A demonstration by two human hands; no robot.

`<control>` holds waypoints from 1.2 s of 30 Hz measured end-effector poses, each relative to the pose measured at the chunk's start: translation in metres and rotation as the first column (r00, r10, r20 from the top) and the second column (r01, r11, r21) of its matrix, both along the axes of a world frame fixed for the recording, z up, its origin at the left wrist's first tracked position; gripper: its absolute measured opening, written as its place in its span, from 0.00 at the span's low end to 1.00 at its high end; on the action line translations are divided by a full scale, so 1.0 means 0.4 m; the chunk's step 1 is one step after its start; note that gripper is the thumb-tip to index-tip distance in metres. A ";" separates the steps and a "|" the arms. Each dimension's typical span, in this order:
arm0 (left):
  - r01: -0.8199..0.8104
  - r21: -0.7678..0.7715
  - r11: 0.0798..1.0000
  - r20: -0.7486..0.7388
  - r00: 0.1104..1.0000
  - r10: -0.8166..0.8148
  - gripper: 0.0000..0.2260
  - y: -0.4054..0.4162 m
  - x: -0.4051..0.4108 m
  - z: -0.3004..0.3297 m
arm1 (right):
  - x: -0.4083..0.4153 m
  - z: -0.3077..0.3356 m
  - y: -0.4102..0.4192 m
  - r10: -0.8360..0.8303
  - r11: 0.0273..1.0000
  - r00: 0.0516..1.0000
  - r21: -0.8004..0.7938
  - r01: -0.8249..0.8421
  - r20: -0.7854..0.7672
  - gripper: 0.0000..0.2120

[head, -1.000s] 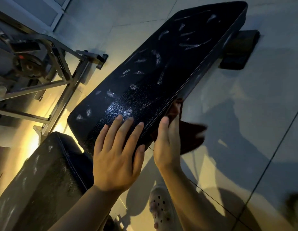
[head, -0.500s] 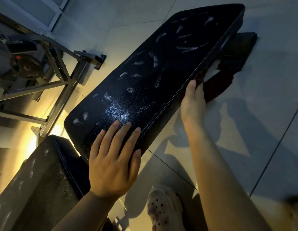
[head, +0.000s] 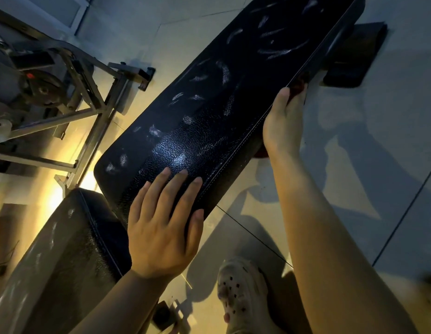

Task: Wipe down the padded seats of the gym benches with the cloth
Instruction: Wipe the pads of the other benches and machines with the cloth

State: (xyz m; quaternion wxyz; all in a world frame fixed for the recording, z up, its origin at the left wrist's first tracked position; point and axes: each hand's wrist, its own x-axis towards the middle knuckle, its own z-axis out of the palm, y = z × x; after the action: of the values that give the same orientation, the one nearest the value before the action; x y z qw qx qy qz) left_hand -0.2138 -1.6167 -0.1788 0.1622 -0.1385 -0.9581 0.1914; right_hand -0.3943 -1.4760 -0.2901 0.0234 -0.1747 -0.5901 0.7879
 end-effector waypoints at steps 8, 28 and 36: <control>-0.004 -0.004 1.000 0.001 1.000 0.004 0.18 0.002 -0.003 0.003 | 0.262 0.074 -0.118 0.009 0.999 0.988 -0.050 -0.017 -0.156 0.26; -0.028 0.027 0.999 -0.001 1.000 0.028 0.19 0.006 -0.002 0.003 | 0.168 0.006 -0.084 -0.010 0.992 0.995 -0.124 -0.003 -0.100 0.31; -0.020 0.004 1.000 -0.001 1.000 0.020 0.19 0.002 0.000 0.002 | 0.264 0.033 -0.133 -0.012 0.972 0.989 -0.235 -0.023 -0.146 0.31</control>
State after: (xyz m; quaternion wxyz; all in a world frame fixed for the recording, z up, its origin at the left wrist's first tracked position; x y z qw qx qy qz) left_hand -0.2138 -1.6159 -0.1780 0.1612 -0.1284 -0.9597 0.1912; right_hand -0.2885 -1.5293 -0.2769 0.0435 -0.1162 -0.4896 0.8631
